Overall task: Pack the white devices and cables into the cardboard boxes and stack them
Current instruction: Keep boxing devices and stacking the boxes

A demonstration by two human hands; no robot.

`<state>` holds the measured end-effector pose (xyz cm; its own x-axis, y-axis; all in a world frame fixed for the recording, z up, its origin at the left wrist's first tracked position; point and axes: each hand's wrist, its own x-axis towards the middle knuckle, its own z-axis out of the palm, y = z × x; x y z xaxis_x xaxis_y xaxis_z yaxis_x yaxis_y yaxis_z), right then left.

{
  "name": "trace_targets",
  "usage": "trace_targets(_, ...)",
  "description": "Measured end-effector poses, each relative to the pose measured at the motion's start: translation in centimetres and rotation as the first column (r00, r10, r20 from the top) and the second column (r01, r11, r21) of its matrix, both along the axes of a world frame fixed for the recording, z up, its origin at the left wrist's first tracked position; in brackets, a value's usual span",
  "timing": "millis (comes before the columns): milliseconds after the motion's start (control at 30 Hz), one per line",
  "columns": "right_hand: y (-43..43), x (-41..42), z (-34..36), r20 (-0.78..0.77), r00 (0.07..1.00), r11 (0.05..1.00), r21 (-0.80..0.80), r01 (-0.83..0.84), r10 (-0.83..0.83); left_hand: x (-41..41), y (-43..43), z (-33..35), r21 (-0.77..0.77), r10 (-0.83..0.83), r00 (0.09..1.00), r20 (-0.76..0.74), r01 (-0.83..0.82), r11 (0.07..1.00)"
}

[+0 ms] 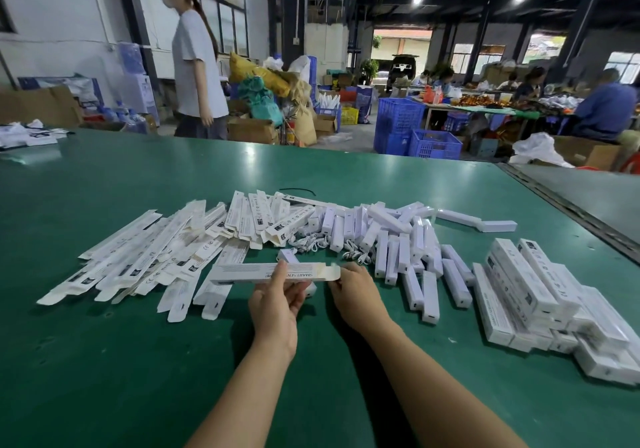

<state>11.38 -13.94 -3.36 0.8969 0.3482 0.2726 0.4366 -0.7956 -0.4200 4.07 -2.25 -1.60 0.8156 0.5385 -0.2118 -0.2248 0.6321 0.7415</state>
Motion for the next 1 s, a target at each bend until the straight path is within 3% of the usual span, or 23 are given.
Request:
trace_targets(200,-2.8,-3.0,1.6,-0.102,0.992,0.983,0.174,-0.055,0.073,-0.2,0.4,0.2,-0.006,-0.029,1.0,0.007,0.029,1.0)
trace_targets(333,-5.3,-5.1,2.2,-0.147,0.98,0.99,0.041,-0.132,0.137,-0.5,0.2,0.2,0.016,-0.077,0.997,0.01,0.077,0.997)
trace_targets(467,-7.3,-6.8,1.8,-0.16,0.98,0.993,0.006,-0.121,0.121,-0.6,0.1,0.3,0.046,-0.099,0.995,0.009,0.099,0.994)
trace_targets(633,-8.3,-7.9,0.6,-0.022,0.999,0.971,-0.235,-0.042,0.038,-0.8,-0.4,0.3,0.095,-0.113,0.994,-0.008,0.113,0.989)
trace_targets(900,-9.2,-7.5,1.1,-0.119,0.992,0.999,0.014,0.038,-0.036,-1.3,-0.6,0.3,0.118,-0.106,0.994,-0.004,0.105,0.987)
trace_targets(1000,-9.6,-7.3,1.0,-0.112,0.993,0.999,-0.014,0.037,-0.039,-1.3,-0.6,0.4,0.127,-0.107,0.994,-0.003,0.107,0.986)
